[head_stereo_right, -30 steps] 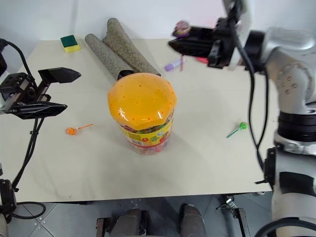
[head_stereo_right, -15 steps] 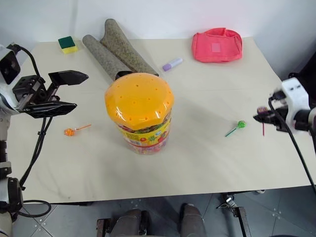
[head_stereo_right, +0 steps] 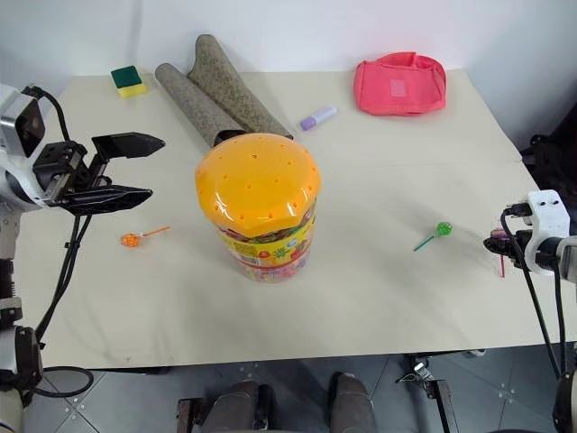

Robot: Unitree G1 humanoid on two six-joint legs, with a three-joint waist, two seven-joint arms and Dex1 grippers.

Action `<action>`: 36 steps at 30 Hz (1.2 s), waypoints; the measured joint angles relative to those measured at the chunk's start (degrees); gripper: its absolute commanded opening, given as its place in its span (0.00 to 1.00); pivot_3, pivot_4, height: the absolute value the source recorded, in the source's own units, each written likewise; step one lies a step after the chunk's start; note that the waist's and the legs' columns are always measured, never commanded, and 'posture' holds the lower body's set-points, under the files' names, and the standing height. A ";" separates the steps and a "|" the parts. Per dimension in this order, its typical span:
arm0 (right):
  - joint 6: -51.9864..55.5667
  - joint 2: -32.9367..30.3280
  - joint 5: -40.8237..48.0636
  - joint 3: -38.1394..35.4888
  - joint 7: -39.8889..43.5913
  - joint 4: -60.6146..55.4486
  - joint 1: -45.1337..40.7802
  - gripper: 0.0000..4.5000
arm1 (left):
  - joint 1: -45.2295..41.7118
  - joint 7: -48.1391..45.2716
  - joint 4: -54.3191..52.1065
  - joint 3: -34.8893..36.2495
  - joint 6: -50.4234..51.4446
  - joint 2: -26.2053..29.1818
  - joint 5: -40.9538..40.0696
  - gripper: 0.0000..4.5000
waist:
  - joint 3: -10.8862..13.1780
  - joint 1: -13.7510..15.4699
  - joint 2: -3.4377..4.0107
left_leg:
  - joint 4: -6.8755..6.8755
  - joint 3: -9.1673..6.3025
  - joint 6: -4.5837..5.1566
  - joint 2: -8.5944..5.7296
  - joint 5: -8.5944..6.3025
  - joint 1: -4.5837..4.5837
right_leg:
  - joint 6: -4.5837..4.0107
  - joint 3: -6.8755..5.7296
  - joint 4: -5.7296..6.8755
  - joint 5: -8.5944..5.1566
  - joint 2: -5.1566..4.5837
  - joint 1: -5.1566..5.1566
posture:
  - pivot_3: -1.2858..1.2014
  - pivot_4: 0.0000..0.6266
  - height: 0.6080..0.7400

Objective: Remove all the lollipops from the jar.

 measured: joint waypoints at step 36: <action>-31.59 -0.55 9.17 -1.06 38.46 -23.20 8.73 0.99 | 22.49 0.55 1.13 8.16 -0.24 9.02 6.51 1.00 | 0.00 -0.19 0.00 | -0.01 0.04 0.00 0.09 0.00 0.12 | -0.01 0.01 0.00 -0.01 0.03 0.06 | 0.52 0.24 1.00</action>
